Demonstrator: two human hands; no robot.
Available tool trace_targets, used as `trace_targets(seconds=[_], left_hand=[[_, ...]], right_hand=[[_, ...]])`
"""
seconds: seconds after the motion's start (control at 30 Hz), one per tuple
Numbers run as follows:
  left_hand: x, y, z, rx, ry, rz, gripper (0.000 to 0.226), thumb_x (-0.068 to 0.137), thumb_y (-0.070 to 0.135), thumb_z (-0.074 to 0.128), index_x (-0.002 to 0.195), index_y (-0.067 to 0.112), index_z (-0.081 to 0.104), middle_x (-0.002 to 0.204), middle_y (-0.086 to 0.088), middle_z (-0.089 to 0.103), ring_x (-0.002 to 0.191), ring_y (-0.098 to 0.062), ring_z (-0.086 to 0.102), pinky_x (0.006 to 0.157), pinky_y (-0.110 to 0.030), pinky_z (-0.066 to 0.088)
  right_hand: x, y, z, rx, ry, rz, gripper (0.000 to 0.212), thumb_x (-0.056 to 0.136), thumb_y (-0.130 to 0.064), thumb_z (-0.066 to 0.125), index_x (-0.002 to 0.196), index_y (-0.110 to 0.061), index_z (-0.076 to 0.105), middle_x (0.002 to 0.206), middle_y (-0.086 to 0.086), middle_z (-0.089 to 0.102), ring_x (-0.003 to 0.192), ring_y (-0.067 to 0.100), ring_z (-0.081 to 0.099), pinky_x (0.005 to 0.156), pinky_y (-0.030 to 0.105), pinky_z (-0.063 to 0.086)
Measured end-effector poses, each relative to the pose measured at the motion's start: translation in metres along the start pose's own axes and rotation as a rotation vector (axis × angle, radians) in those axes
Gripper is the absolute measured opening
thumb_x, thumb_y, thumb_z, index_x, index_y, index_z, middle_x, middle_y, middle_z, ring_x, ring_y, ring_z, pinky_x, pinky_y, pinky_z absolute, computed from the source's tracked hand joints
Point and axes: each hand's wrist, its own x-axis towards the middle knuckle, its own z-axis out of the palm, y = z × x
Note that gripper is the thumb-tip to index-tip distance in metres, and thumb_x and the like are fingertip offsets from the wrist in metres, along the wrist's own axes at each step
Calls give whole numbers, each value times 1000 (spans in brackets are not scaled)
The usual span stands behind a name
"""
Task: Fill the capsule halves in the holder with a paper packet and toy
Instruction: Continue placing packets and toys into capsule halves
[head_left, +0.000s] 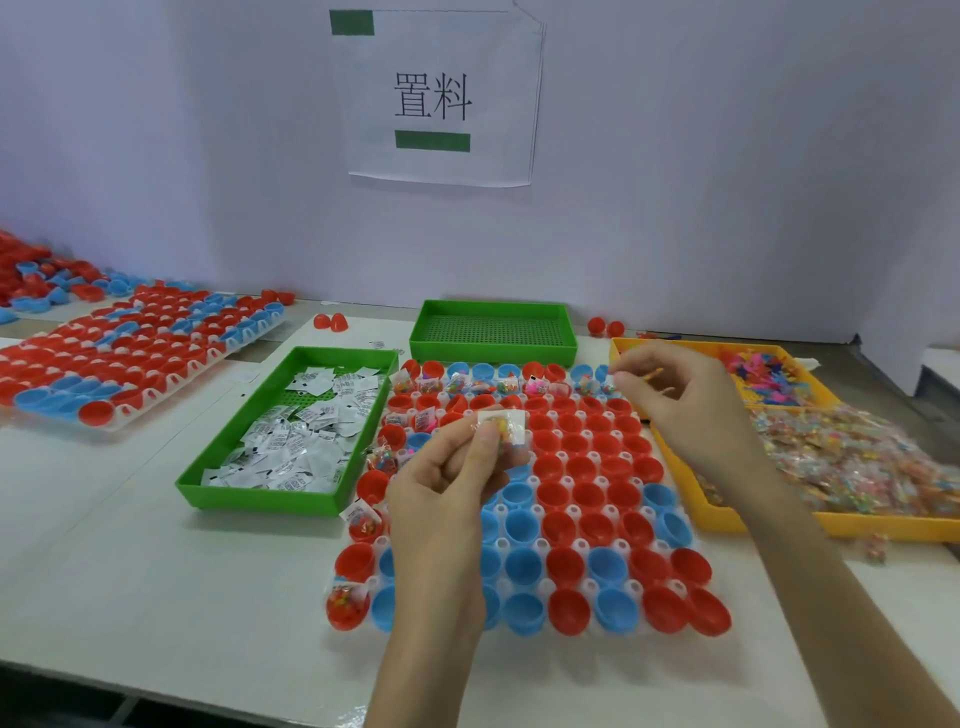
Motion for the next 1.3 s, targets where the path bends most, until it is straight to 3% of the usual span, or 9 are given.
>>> trace_targets(seconds=[0.1,0.27,0.47,0.6,0.73,0.9,1.07,1.17,1.3], left_hand=[[-1,0,-2,13,3,18,19,80,26,70,92,12,77,69,-2,73,67,-11,69,69,-21,56],[-2,0,0,20,-6,34,16,85,15,69,98,7,75,67,-2,72,63,-8,69,63,-16,55],[-2,4,-1,25,-25,48,14,76,25,71,85,19,81,70,-3,74,67,-11,71,65,-16,55],[-1,6,-5,26,-16,46,15,77,28,72,89,29,81,75,-3,76,70,-11,71,66,-17,55],[0,8,-9,19,-9,47,15,74,30,73,86,32,81,76,-2,76,69,-10,71,64,-17,55],[5,10,-16,-33,25,42,17,72,28,72,87,26,81,76,-3,76,69,-11,72,64,-16,56],[6,7,-15,-20,22,60,20,73,27,72,91,30,79,71,-3,75,70,-10,72,66,-16,55],[3,5,-12,5,-17,67,10,74,29,73,82,32,78,70,-5,75,71,-11,72,68,-16,55],[0,5,-9,63,-61,96,10,75,31,72,81,26,78,76,-8,76,75,-16,73,71,-20,56]], right_hand=[[9,38,-17,-278,103,108,15,93,-15,67,97,-29,70,94,-12,69,78,2,60,59,14,43],[11,85,-32,-504,-45,316,27,94,-23,66,121,-25,67,127,3,63,110,21,60,93,44,53],[21,79,-26,-545,122,266,16,95,-30,62,108,-28,70,108,-5,69,86,13,62,81,40,53],[48,72,-13,-665,-26,286,20,95,-25,64,113,-20,73,116,1,71,110,23,63,103,54,45],[76,72,-3,-764,-224,394,16,93,-19,66,103,-13,78,113,4,73,107,22,63,103,52,46],[85,76,2,-875,-199,416,12,87,-12,67,87,-12,79,94,3,74,94,21,65,97,50,50],[71,46,-1,-509,52,198,9,85,-9,71,81,-17,74,83,-4,71,86,15,68,72,27,54],[40,2,7,-38,-68,97,11,82,-15,80,79,-23,75,75,-12,73,78,3,70,63,8,49],[-6,-38,25,338,-299,4,13,80,-8,80,87,-19,79,85,-4,77,80,7,73,72,14,54]])
